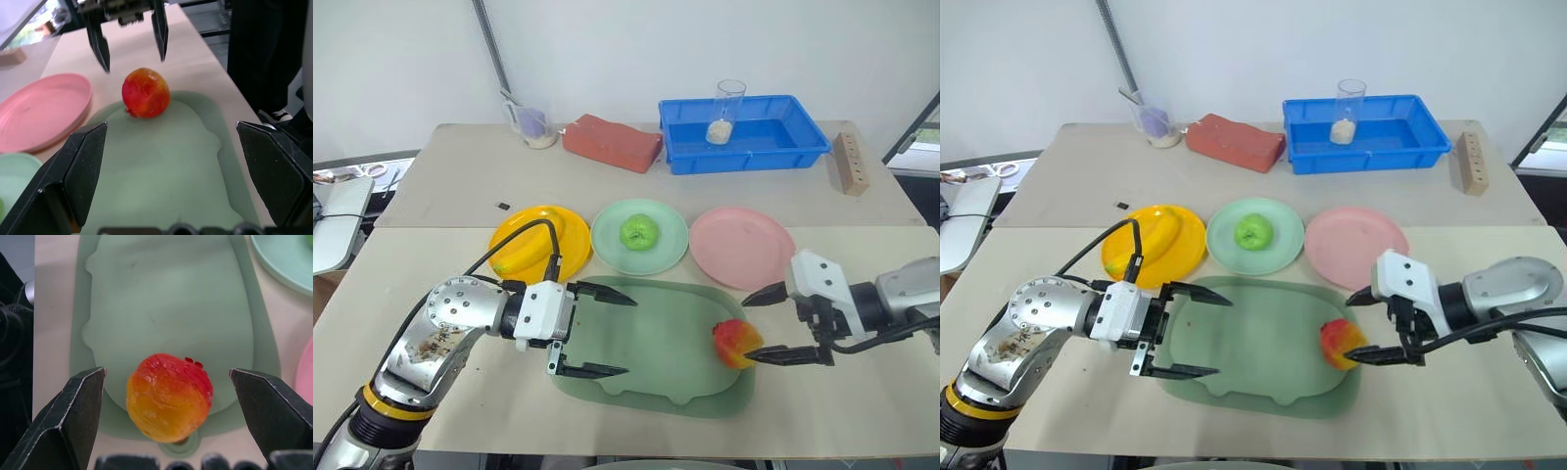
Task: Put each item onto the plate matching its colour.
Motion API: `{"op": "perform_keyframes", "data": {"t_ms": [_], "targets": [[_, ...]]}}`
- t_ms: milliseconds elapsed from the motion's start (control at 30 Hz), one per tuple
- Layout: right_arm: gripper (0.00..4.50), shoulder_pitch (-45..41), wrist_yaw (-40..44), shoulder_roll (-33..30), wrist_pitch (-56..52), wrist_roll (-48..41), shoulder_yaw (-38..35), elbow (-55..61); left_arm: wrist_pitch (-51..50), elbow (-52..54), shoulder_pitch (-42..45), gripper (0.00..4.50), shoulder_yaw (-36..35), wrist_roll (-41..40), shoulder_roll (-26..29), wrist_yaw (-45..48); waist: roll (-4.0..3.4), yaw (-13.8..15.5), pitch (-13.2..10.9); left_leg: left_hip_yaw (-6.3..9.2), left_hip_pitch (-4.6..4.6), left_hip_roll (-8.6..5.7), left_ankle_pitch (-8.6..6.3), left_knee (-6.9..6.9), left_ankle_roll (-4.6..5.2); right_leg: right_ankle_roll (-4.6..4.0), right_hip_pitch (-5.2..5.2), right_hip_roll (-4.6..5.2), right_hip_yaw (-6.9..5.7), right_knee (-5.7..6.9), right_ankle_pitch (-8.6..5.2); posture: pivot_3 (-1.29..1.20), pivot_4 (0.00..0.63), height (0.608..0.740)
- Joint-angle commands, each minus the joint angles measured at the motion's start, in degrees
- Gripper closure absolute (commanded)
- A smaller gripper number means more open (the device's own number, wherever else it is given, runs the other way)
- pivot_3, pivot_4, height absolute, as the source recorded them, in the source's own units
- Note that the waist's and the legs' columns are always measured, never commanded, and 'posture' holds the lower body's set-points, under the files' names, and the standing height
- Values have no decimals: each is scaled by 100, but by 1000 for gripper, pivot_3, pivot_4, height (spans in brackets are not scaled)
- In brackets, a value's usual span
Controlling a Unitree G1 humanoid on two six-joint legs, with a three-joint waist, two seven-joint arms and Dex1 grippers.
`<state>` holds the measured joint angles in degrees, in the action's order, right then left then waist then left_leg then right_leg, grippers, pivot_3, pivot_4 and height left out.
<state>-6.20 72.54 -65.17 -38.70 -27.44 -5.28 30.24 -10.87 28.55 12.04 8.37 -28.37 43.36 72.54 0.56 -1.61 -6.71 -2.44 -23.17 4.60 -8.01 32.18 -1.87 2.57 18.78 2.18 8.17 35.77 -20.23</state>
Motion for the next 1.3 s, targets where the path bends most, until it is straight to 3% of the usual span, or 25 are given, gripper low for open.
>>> {"op": "perform_keyframes", "data": {"t_ms": [33,400,600,800,967,1167,1233,1300], "targets": [[16,218,-224,80,550,416,142,-63,66,69,112,0,43,-43,-39,53,1,7,0,0,-1,0,0,2,0,0,0,0,0,0,0,0,150,740],[16,106,-363,360,1030,842,710,-463,-11,309,-143,0,-28,-39,24,-108,3,54,-2,6,3,0,-1,9,2,2,-11,-1,-4,1,0,0,150,740],[1568,-223,-306,361,669,537,652,-376,-4,282,-237,0,-116,-10,32,-241,3,80,-2,6,2,0,-1,13,2,2,-14,0,-4,1,0,0,150,740],[1601,-1205,-1024,790,-183,47,178,-1015,-796,-358,328,0,-455,-319,-286,-1054,4,73,-2,10,4,-1,-1,16,2,3,-15,-1,-6,5,1,0,150,740],[1601,-2209,-2027,1253,8,843,384,-2523,-1540,-906,1128,0,-435,-383,-834,-1766,6,96,-3,21,-4,-7,-3,31,7,8,-20,-1,-12,3,2,0,150,740],[1601,-2778,-2341,1660,433,1564,872,-3826,-1486,-1049,1362,0,-222,-167,-1079,-1767,-2,76,1,21,-9,-10,-10,26,19,8,-42,-3,-11,8,2,0,150,740],[563,-2912,-2317,1749,517,1635,890,-4082,-1493,-1031,1351,0,-223,-152,-1064,-1747,-6,59,0,21,-6,-10,-10,23,18,8,-43,-4,-10,10,2,0,150,740],[15,-2976,-2258,1793,549,1633,843,-4192,-1496,-1016,1329,0,-258,-155,-1032,-1744,-14,68,-3,21,-6,-10,-9,26,18,8,-45,-4,-10,11,3,0,150,740]]}}
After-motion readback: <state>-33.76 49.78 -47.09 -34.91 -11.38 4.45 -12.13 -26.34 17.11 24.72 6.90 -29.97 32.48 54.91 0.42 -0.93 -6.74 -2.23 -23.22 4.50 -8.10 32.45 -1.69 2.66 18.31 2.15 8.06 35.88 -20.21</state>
